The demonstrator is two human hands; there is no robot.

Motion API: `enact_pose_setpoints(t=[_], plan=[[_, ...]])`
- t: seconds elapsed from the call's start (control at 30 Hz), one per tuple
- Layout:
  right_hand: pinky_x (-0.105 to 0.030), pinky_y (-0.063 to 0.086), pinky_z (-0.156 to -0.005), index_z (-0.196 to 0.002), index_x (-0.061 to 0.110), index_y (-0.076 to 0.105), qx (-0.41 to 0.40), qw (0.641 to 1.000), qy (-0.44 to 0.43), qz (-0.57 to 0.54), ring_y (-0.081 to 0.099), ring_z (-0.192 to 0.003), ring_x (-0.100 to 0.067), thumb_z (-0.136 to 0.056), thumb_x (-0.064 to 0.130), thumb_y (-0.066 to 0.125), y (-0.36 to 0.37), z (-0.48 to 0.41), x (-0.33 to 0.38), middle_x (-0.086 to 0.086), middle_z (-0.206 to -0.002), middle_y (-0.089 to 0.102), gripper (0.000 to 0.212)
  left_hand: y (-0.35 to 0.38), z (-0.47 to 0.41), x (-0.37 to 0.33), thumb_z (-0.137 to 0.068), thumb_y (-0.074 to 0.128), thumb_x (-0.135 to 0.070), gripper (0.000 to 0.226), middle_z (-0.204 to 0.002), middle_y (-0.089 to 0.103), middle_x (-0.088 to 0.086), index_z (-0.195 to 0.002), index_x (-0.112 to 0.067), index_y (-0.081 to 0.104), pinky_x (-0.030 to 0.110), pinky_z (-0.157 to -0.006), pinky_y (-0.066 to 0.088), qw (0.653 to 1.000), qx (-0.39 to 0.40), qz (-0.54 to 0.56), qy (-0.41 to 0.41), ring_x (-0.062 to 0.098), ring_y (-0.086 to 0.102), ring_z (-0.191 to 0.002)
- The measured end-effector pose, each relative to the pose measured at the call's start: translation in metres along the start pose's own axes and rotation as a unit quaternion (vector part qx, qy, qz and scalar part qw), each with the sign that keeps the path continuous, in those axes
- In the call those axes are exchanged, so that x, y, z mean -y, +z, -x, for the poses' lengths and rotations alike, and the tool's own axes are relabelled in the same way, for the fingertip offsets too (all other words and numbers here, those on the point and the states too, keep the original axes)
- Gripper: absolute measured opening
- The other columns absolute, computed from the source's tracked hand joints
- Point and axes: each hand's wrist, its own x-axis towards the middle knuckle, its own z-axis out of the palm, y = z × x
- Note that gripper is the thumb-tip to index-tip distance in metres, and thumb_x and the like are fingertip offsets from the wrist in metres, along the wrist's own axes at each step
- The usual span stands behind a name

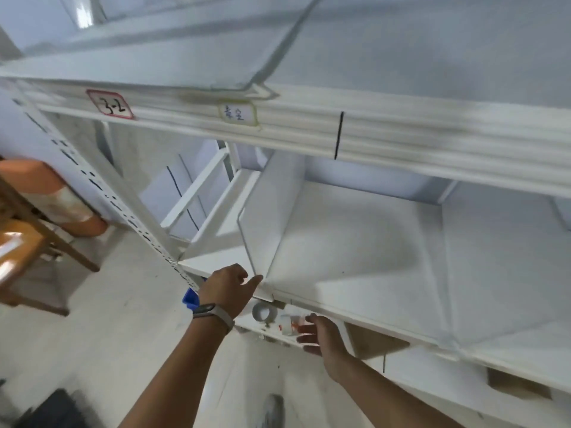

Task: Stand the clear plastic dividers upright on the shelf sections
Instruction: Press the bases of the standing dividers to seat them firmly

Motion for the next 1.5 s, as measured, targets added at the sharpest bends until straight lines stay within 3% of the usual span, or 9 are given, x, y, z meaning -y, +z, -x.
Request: enact_pose_setpoints(t=[0.27, 0.47, 0.57, 0.77, 0.87, 1.03, 1.2, 1.4, 1.5], plan=[[-0.04, 0.058, -0.072, -0.097, 0.02, 0.06, 0.041, 0.995, 0.075, -0.05, 0.072, -0.089, -0.032, -0.093, 0.056, 0.054, 0.093, -0.011, 0.011, -0.013, -0.11, 0.069, 0.038, 0.012, -0.028, 0.011, -0.078, 0.061, -0.059, 0.055, -0.111, 0.07, 0.001, -0.123, -0.028, 0.057, 0.036, -0.082, 0.054, 0.981, 0.157, -0.068, 0.09, 0.023, 0.065, -0.1], [-0.055, 0.054, -0.092, -0.112, 0.02, 0.068, 0.05, 0.988, 0.081, -0.12, 0.07, -0.101, -0.031, -0.079, 0.07, 0.059, 0.125, -0.037, 0.012, -0.011, -0.113, 0.072, 0.06, 0.029, -0.038, 0.014, -0.088, 0.057, -0.041, 0.031, -0.112, 0.069, 0.003, -0.109, -0.021, 0.065, 0.036, -0.085, 0.053, 0.966, 0.182, -0.104, 0.151, 0.025, 0.065, -0.103], [-0.047, 0.051, -0.096, -0.111, 0.016, 0.07, 0.042, 0.98, 0.083, -0.175, 0.07, -0.095, -0.026, -0.082, 0.064, 0.062, 0.13, -0.043, 0.013, -0.008, -0.11, 0.072, 0.056, 0.034, -0.044, 0.014, -0.09, 0.054, -0.037, 0.027, -0.108, 0.07, 0.004, -0.104, -0.019, 0.067, 0.035, -0.083, 0.053, 0.963, 0.17, -0.122, 0.171, 0.025, 0.065, -0.101], [-0.031, 0.052, -0.071, -0.079, 0.01, 0.07, -0.003, 0.951, 0.065, -0.302, 0.041, -0.042, -0.016, -0.087, 0.029, 0.068, 0.135, -0.046, 0.017, -0.011, -0.072, 0.061, 0.021, 0.037, -0.047, 0.022, -0.093, 0.051, -0.04, 0.03, -0.102, 0.065, 0.004, -0.1, -0.017, 0.068, 0.039, -0.08, 0.054, 0.952, 0.134, -0.157, 0.224, 0.025, 0.063, -0.098], [-0.027, 0.032, -0.054, -0.06, 0.009, 0.059, 0.008, 0.936, 0.051, -0.349, 0.027, -0.03, -0.013, -0.088, 0.022, 0.066, 0.137, -0.048, 0.017, -0.007, -0.055, 0.041, 0.031, 0.04, -0.046, 0.024, -0.094, 0.051, -0.037, 0.027, -0.099, 0.063, 0.005, -0.096, -0.014, 0.066, 0.039, -0.076, 0.054, 0.95, 0.11, -0.157, 0.244, 0.025, 0.06, -0.099], [-0.027, 0.02, -0.055, -0.072, 0.009, 0.068, -0.008, 0.923, 0.033, -0.384, 0.023, -0.035, -0.014, -0.086, 0.013, 0.07, 0.139, -0.052, 0.011, -0.006, -0.051, 0.044, 0.014, 0.038, -0.04, 0.02, -0.091, 0.06, -0.018, 0.016, -0.089, 0.066, 0.012, -0.087, -0.005, 0.069, 0.038, -0.067, 0.05, 0.952, 0.069, -0.134, 0.265, 0.031, 0.063, -0.087], [-0.026, 0.026, -0.053, -0.075, 0.01, 0.072, -0.033, 0.926, 0.041, -0.373, 0.028, -0.041, -0.015, -0.083, 0.016, 0.073, 0.137, -0.058, 0.009, -0.007, -0.056, 0.05, 0.01, 0.044, -0.046, 0.021, -0.047, 0.093, -0.01, 0.034, -0.047, 0.054, 0.003, -0.044, -0.012, 0.059, 0.027, -0.033, 0.045, 0.945, 0.078, -0.15, 0.279, 0.024, 0.056, -0.044], [-0.031, 0.054, -0.071, -0.1, 0.006, 0.071, -0.032, 0.95, 0.045, -0.306, 0.07, -0.069, -0.019, -0.083, 0.028, 0.076, 0.129, -0.059, 0.007, -0.011, -0.087, 0.074, 0.028, 0.043, -0.043, 0.017, -0.067, 0.082, -0.01, 0.023, -0.055, 0.061, 0.007, -0.053, -0.007, 0.064, 0.031, -0.048, 0.051, 0.938, 0.109, -0.172, 0.279, 0.028, 0.061, -0.061], [-0.028, 0.046, -0.059, -0.092, 0.01, 0.074, -0.039, 0.95, 0.05, -0.307, 0.059, -0.061, -0.021, -0.068, 0.034, 0.083, 0.128, -0.059, 0.007, -0.011, -0.083, 0.066, 0.035, 0.045, -0.044, 0.016, -0.053, 0.091, -0.018, 0.032, -0.047, 0.055, 0.001, -0.045, -0.012, 0.061, 0.027, -0.039, 0.046, 0.94, 0.096, -0.16, 0.286, 0.023, 0.059, -0.051]])
